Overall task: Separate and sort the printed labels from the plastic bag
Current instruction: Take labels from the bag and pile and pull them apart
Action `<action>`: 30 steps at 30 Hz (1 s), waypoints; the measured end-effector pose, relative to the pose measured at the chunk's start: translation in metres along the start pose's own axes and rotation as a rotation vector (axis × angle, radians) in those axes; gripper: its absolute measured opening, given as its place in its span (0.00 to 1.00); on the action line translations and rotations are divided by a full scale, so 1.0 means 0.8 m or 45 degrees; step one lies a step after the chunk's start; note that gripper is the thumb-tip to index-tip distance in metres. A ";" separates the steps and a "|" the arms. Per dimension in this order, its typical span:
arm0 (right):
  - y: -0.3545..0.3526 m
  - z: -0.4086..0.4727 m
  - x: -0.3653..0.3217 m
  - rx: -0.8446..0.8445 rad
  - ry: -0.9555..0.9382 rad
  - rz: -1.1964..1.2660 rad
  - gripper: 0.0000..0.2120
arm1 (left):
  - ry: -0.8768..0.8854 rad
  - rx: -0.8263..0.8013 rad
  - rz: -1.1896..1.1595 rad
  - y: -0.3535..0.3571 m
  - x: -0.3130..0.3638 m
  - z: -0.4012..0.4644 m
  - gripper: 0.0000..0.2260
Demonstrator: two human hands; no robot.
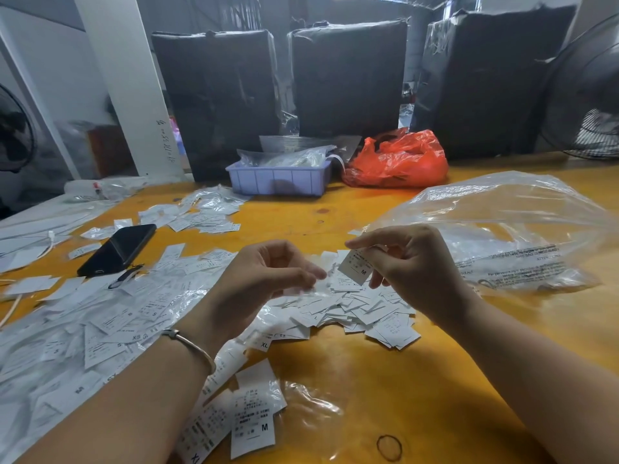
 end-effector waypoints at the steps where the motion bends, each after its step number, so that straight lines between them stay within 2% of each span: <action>1: -0.002 0.000 -0.002 0.017 -0.013 0.003 0.12 | -0.005 -0.012 -0.018 0.002 0.000 0.000 0.09; 4: -0.011 0.000 -0.011 0.101 -0.061 0.030 0.12 | 0.008 -0.046 -0.049 0.008 0.000 -0.001 0.08; 6: -0.016 0.000 -0.018 0.138 -0.109 0.048 0.16 | 0.026 -0.042 0.051 0.009 0.001 -0.002 0.09; 12: -0.013 -0.002 -0.038 0.104 -0.221 0.037 0.24 | 0.099 0.053 0.221 0.008 0.004 -0.001 0.04; 15: -0.006 -0.004 -0.045 0.048 -0.250 0.013 0.25 | 0.147 0.050 0.300 0.010 0.009 -0.003 0.02; 20: 0.003 -0.005 -0.058 -0.012 -0.297 0.015 0.26 | 0.172 0.008 0.353 0.016 0.012 -0.005 0.06; 30: 0.015 -0.006 -0.059 -0.143 -0.221 0.184 0.20 | 0.202 0.007 0.424 0.018 0.016 -0.004 0.10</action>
Point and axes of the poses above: each hand's wrist, its own z-axis towards the middle knuckle, its own y-axis out of the palm, x = y × z, the point moved 9 cm from there along z, towards the middle knuckle, and after that the axes turned 9 degrees about z, right-handed, at the moved point
